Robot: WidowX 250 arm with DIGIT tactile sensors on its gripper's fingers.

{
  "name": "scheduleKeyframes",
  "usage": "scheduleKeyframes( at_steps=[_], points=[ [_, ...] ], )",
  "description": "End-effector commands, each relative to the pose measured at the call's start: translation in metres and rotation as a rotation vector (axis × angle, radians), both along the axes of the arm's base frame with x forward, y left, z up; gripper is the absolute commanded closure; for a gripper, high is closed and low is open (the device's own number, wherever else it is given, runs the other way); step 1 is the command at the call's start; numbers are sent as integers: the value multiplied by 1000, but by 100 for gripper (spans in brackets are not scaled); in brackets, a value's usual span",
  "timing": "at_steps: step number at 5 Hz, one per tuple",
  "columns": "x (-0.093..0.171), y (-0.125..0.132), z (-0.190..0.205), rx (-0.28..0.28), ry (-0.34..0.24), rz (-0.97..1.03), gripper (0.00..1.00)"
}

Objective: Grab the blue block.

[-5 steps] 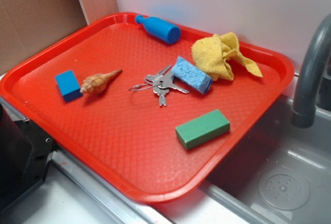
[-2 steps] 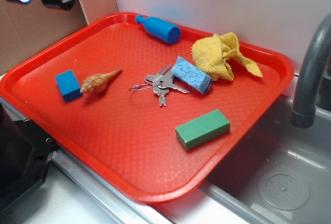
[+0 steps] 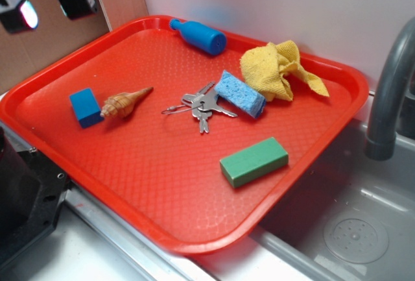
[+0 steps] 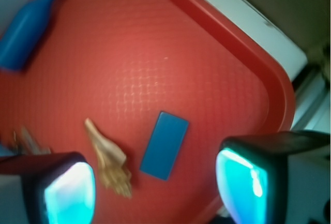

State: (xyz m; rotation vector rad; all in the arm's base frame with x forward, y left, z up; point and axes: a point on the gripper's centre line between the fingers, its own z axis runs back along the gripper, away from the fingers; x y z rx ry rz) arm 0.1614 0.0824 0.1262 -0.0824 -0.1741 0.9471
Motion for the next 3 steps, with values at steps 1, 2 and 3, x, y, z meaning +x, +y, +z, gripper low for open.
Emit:
scheduleKeyframes(
  at_steps=[1,2,3],
  points=[
    [-20,3,-19,65,-4,519,0],
    [-15,10,-35,96,38,542,0],
    [-6,3,-60,166,64,525,0]
  ],
)
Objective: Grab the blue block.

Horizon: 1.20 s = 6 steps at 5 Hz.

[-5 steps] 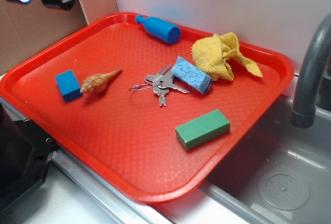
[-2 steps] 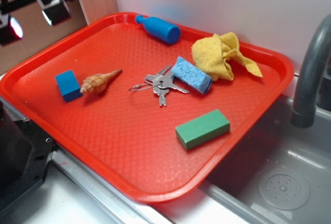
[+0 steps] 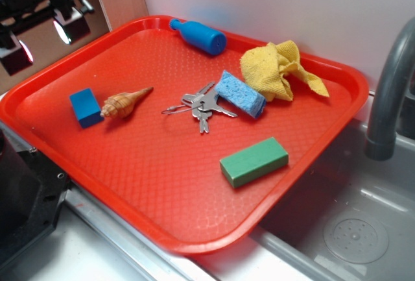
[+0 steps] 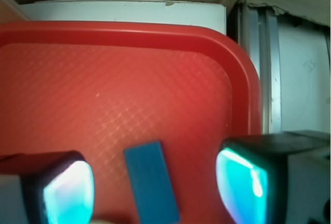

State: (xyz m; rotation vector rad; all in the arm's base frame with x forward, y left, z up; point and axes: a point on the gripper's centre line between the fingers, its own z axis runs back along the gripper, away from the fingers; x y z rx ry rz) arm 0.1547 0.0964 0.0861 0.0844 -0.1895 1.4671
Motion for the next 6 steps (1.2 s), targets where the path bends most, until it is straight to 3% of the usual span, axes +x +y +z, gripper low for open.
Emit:
scheduleKeyframes(
  at_steps=[1,2,3,4,5,6],
  points=[
    [2,-14,-46,74,88,0,0],
    [-4,-21,-74,85,157,32,0],
    [-6,-23,-82,76,179,82,3],
    [-10,-25,-75,52,154,98,100],
    [-9,-22,-64,16,142,84,100],
    [0,-18,-34,-38,191,-165,100]
  ],
)
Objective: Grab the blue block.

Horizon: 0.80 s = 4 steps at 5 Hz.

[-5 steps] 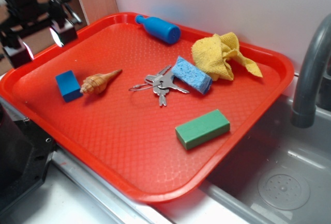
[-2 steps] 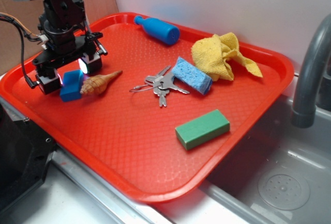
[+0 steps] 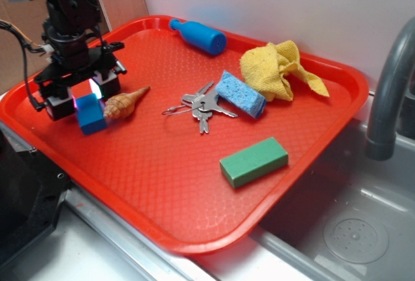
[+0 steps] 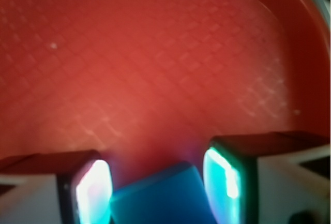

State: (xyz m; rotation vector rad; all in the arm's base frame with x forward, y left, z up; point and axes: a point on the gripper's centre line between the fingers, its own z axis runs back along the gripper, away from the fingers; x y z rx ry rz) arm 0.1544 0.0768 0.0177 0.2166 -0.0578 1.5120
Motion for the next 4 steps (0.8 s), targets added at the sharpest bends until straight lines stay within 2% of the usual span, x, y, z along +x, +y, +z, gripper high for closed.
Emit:
scheduleKeyframes(
  at_steps=[1,2,3,4],
  points=[
    [6,-5,84,-99,-17,-474,100],
    [11,-20,134,-61,36,-722,100],
    [12,-31,163,-60,21,-965,100],
    [16,-41,175,-47,40,-1129,100]
  ],
)
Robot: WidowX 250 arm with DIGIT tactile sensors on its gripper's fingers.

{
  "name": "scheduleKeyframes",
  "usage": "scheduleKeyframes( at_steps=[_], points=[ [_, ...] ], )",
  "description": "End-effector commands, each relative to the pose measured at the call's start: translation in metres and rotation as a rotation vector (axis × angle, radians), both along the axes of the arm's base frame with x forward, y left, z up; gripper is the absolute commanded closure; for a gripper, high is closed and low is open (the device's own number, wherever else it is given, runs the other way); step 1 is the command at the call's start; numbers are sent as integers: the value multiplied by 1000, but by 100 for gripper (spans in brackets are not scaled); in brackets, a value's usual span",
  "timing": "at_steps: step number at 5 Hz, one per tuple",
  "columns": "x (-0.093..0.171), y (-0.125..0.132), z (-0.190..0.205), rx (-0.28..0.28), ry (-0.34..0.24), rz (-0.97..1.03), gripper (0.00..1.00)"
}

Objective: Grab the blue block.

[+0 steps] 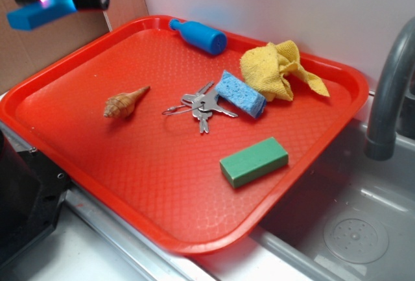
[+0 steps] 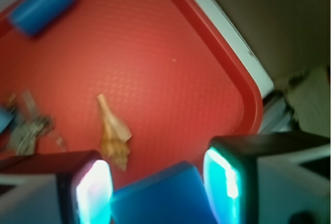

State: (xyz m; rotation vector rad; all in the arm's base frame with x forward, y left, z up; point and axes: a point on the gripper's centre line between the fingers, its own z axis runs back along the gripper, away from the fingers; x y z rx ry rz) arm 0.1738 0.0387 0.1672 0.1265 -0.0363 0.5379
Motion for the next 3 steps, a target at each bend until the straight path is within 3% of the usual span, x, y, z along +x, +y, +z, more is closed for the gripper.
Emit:
scheduleKeyframes(
  at_steps=[1,2,3],
  points=[
    [-1,-10,32,10,-71,-294,100],
    [0,-8,34,-87,-84,-362,100],
    [3,-5,27,-65,-55,-353,100]
  ],
)
